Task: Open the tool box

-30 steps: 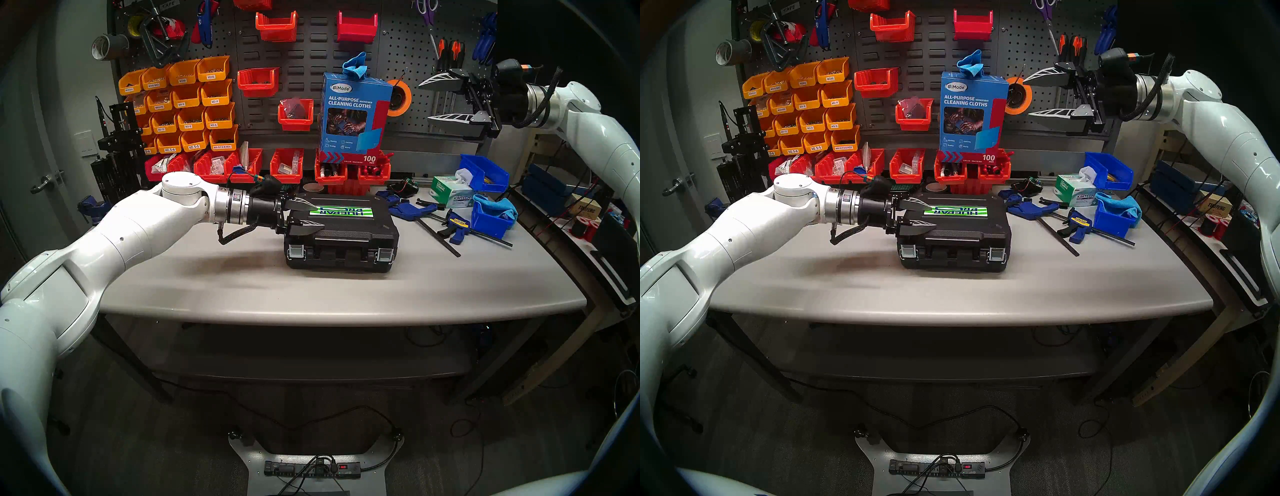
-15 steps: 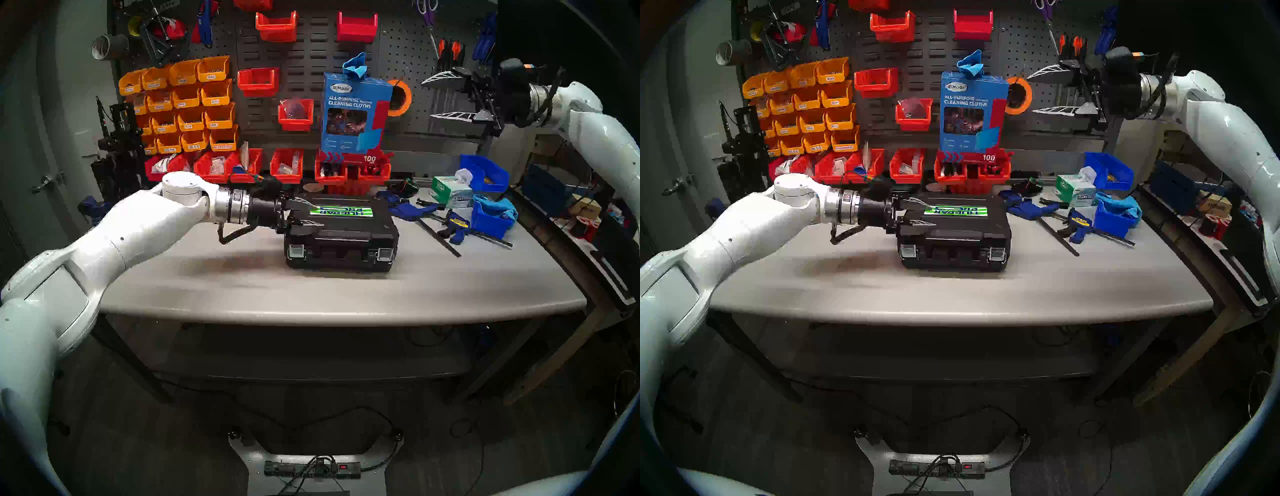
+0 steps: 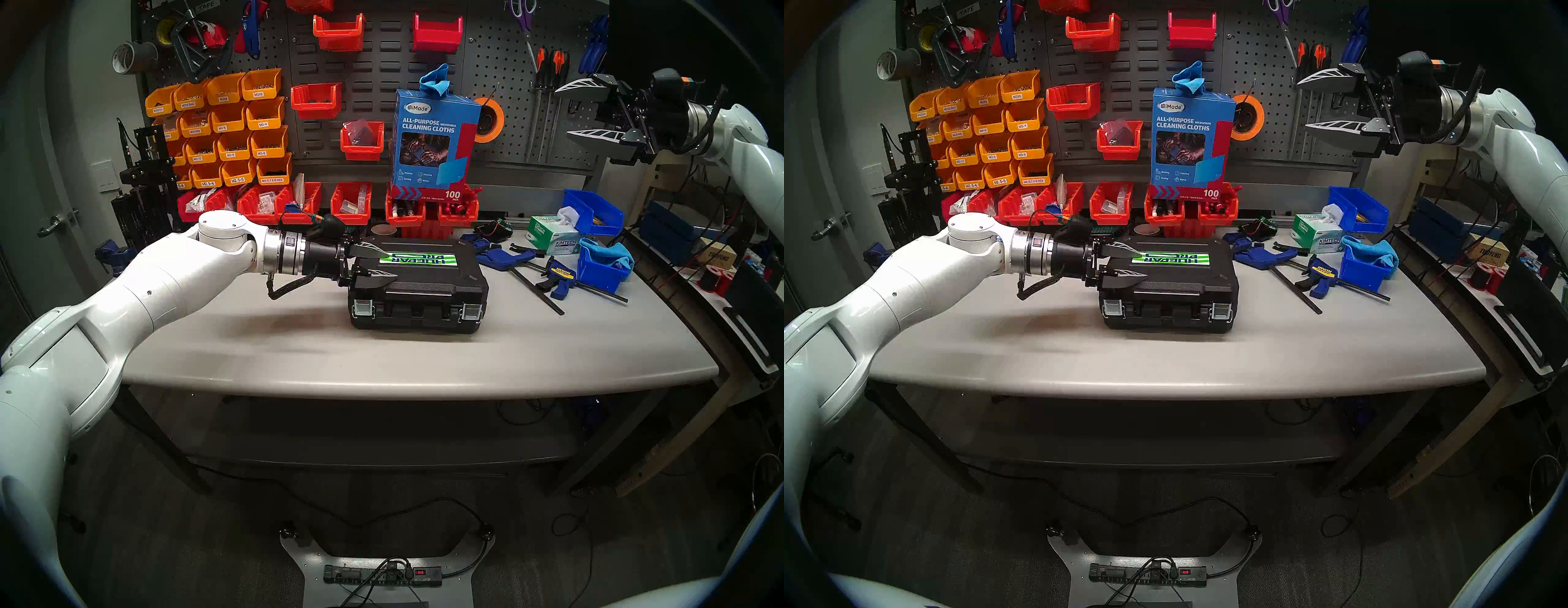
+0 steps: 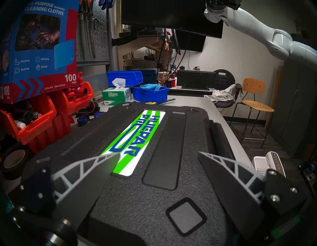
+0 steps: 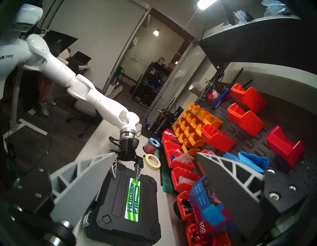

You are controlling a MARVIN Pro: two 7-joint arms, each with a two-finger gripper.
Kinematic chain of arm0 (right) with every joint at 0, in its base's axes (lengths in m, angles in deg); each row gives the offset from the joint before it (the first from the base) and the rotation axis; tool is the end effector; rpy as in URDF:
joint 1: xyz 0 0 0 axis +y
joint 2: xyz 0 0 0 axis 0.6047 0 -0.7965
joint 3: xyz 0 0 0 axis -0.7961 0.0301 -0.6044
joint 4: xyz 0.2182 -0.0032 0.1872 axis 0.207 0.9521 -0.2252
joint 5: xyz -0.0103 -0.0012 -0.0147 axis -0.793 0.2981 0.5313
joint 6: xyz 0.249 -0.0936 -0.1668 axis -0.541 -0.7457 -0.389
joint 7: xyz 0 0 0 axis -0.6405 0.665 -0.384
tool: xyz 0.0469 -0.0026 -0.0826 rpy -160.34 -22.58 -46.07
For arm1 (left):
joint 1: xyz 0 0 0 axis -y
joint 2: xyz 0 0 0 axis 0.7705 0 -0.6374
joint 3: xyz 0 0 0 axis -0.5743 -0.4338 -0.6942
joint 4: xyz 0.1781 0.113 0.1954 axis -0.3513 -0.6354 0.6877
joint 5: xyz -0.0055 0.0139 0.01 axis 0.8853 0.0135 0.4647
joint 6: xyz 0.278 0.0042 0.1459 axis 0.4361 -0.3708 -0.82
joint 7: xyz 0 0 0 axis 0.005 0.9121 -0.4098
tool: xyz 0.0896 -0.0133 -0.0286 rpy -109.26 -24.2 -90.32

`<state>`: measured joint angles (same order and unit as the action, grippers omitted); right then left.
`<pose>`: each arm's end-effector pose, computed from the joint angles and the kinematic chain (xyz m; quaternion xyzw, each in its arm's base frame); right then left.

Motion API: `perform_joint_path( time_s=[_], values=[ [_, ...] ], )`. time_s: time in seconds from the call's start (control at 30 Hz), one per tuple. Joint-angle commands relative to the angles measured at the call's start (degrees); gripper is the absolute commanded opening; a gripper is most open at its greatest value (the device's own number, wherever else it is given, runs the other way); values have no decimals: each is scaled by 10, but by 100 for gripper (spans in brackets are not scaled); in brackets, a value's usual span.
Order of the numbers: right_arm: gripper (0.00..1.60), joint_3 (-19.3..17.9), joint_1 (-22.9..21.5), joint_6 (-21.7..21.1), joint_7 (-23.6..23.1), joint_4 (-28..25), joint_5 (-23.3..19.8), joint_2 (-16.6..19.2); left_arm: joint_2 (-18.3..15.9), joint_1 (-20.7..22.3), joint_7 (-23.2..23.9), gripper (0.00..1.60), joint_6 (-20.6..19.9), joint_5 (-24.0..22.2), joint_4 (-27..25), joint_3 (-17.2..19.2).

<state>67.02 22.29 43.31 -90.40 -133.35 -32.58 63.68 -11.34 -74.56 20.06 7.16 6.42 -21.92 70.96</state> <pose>0.4442 -0.1985 0.1274 -0.4215 -0.6254 -0.6075 0.2494 0.5464 0.0095 -0.1330 0.6039 -0.5086 0.4764 0.3868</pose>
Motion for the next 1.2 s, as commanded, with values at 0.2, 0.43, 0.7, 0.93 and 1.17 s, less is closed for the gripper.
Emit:
perform_joint_path(
  time_s=[0.2,0.43,0.7,0.93,1.17],
  values=[
    [160,19,-19,-26,1,-108,9,77,-2,-2,0,160,-1,3,1,-4],
    [160,38,-20,-30,1,-152,23,99,-2,-3,0,160,-1,2,1,-3],
    [160,60,-23,-35,1,-196,39,128,-2,-3,-1,160,-1,2,1,-3],
    [160,77,-25,-39,1,-224,50,150,-2,-3,-1,160,-1,2,1,-3],
    [160,91,-31,-40,1,-244,60,164,-3,-3,-2,160,-1,2,0,-4]
  ],
)
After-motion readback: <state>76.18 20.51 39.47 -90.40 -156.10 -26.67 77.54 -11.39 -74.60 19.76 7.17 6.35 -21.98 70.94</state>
